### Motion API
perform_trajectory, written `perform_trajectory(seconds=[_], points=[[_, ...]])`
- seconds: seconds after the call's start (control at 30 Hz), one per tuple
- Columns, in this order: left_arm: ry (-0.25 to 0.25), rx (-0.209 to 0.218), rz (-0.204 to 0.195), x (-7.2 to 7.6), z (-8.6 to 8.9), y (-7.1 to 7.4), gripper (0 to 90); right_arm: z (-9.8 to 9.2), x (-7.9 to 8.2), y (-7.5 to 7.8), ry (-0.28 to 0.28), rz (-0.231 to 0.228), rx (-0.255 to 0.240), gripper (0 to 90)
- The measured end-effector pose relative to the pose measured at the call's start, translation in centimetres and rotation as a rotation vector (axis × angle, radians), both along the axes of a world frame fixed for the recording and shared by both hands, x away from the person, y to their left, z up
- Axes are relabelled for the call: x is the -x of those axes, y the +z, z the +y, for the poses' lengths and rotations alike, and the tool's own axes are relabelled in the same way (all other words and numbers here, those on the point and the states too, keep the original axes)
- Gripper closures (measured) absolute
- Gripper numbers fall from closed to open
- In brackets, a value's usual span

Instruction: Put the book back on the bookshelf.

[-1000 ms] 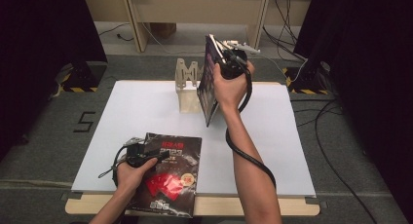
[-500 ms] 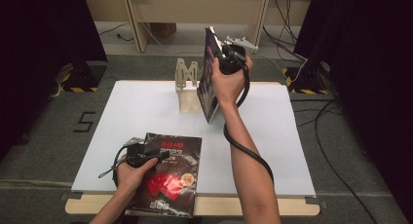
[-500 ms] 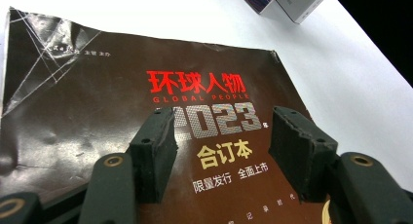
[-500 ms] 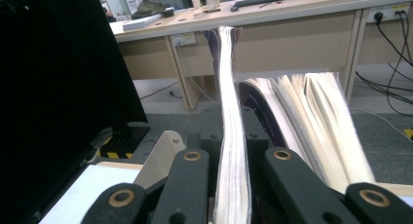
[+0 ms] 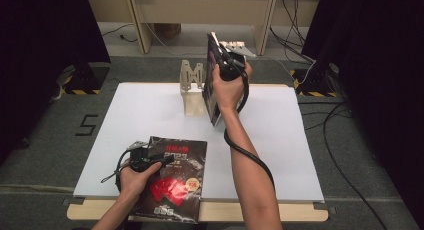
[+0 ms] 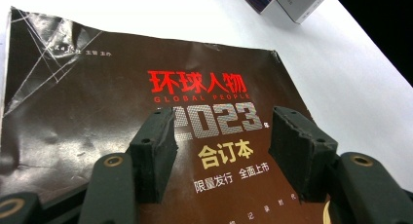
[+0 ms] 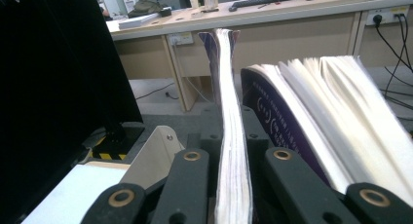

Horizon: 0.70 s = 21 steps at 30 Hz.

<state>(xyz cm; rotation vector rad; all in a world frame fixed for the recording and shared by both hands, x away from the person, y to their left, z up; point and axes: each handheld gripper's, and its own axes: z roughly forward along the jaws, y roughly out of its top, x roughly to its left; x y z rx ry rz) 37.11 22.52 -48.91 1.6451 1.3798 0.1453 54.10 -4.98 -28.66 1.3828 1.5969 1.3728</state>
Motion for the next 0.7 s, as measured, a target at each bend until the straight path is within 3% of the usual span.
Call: perform_trajectory(seconds=[0.4,0.7], points=[[0.002,0.002,-0.001,-0.1,0.1,0.0,41.8,1.1,-0.6,-2.4,-0.002,0.022,0.059,84.4],[0.003,0.005,-0.007,0.0,0.2,0.2,41.8,1.6,-0.1,-2.5,-0.014,0.04,0.097,83.8]])
